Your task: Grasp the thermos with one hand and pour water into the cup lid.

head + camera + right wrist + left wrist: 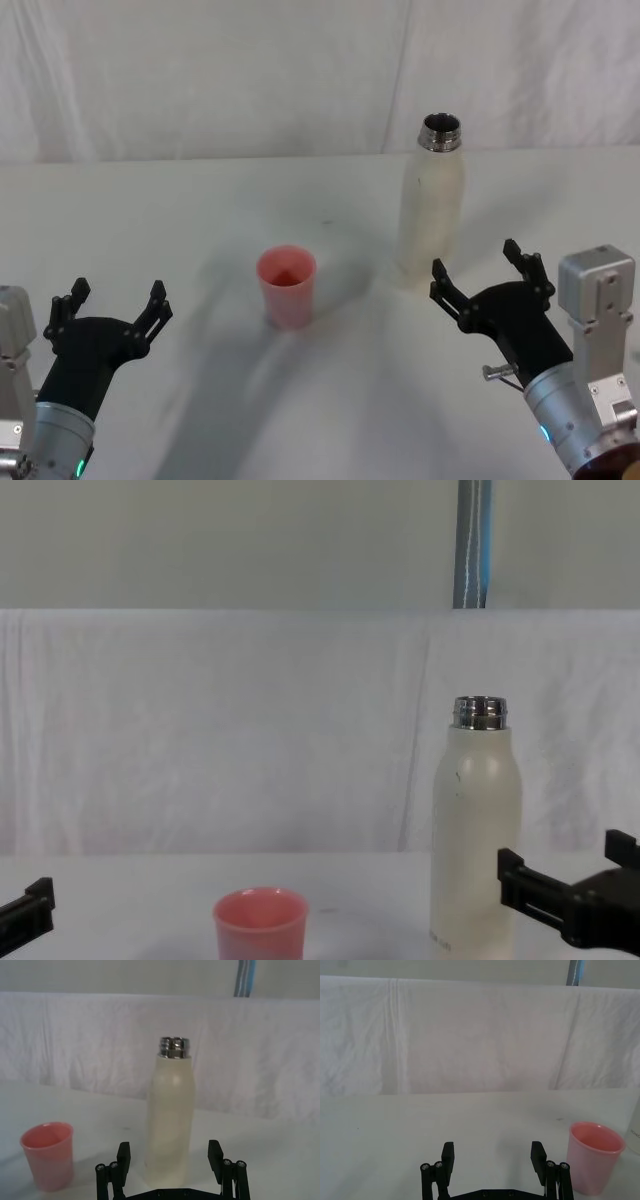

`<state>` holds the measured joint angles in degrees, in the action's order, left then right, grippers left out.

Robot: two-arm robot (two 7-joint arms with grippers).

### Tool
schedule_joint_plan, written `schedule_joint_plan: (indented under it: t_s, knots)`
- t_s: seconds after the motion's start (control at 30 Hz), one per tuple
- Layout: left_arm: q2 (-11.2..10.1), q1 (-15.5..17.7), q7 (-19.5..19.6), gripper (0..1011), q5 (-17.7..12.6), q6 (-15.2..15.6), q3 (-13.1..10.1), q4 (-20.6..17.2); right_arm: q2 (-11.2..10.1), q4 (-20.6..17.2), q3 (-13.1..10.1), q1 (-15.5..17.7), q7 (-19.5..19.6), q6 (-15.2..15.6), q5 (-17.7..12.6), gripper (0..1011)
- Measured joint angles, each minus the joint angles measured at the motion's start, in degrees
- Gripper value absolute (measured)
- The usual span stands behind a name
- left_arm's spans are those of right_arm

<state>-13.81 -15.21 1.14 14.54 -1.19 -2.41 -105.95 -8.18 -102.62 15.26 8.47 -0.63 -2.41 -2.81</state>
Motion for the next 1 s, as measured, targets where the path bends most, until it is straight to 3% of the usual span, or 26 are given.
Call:
schedule_joint_plan:
  t_s: [0.37,0.63,1.0]
  knots:
    - [0.0,0.0,0.0,1001,0.0,0.0,0.0,0.0,0.44,0.24,-1.36,-1.92,-4.36,1.71,-0.68,1001]
    - [0.0,0.0,0.0,1001,0.0,0.0,0.0,0.0,0.12,1.34,-3.02,-4.05,-8.36,3.44,-3.53,1001]
    - [0.0,0.0,0.0,1001,0.0,0.0,0.0,0.0,-0.01,3.99,-3.63,-7.36,-9.97,4.08,-5.84,1001]
